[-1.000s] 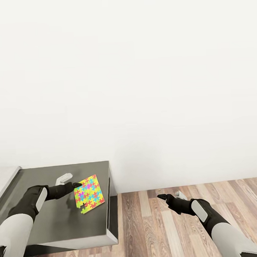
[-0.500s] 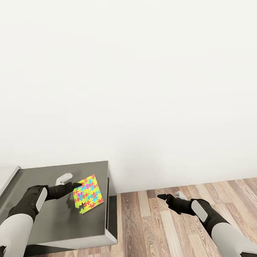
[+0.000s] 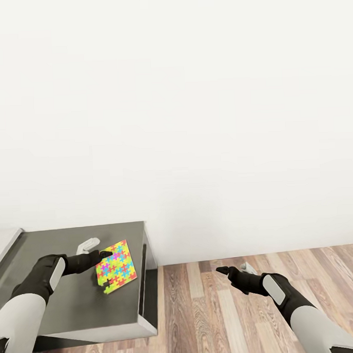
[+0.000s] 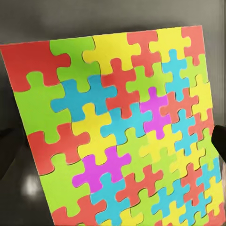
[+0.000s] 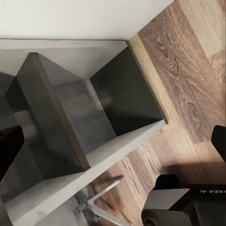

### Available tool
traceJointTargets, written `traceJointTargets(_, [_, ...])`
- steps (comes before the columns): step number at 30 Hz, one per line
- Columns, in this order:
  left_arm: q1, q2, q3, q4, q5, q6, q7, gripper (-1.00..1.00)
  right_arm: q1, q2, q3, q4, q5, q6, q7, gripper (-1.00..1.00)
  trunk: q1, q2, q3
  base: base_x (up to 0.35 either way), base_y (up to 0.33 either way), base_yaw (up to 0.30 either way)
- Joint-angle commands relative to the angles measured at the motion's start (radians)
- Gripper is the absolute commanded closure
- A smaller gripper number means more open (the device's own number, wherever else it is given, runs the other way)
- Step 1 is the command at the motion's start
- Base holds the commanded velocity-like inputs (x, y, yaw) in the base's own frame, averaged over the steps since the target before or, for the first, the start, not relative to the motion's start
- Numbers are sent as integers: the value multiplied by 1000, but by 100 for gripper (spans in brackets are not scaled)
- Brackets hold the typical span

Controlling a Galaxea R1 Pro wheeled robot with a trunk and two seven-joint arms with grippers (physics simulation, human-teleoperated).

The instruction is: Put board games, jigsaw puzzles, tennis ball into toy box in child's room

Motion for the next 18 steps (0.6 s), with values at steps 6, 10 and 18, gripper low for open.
traceJointTargets(6, [-1,-1,4,-1,3,8,-2,-100,-1,1,-6,0,-1,8,2,-100,1,-2,-2,0,-47,0])
traceJointTargets(10, [-1,-1,4,-1,3,8,-2,-100,-1,1,-6,0,-1,8,2,-100,1,-2,-2,0,-5,0])
traceJointTargets(18, [-1,-1,4,-1,2,8,-2,-100,-1,1,-6,0,-1,8,2,-100,1,-2,-2,0,0,0])
